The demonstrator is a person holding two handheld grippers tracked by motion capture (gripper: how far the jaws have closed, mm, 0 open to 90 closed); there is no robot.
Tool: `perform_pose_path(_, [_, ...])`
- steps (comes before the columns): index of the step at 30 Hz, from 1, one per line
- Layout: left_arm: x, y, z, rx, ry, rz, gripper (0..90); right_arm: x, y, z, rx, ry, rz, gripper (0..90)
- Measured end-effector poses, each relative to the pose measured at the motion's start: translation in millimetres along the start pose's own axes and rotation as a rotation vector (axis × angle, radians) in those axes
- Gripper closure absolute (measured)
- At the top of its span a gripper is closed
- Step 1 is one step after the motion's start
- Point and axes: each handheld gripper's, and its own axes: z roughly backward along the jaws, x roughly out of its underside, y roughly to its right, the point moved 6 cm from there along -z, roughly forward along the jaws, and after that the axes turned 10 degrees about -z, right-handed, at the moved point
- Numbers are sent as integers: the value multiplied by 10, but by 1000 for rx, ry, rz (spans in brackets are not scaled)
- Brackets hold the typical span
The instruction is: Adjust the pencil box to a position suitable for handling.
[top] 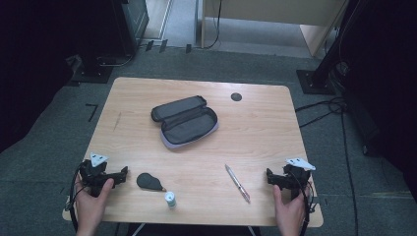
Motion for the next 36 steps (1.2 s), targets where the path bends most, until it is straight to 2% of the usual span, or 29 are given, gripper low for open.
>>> perform_pose_path(5, [-6,5,-5,-8,1,11,0,-10,5,-8,-10,-4,7,0])
perform_pose_path(7, [-5,5,-5,-8,0,10,0,-3,20,2,-33,-6,31,0])
perform_pose_path(9, [-5,5,-5,-7,-1,7,0,1,24,5,-34,-8,38,0])
perform_pose_path(36, [-12,30,-7,6,1,-4,0,16,27,22,-37,-10,36,0])
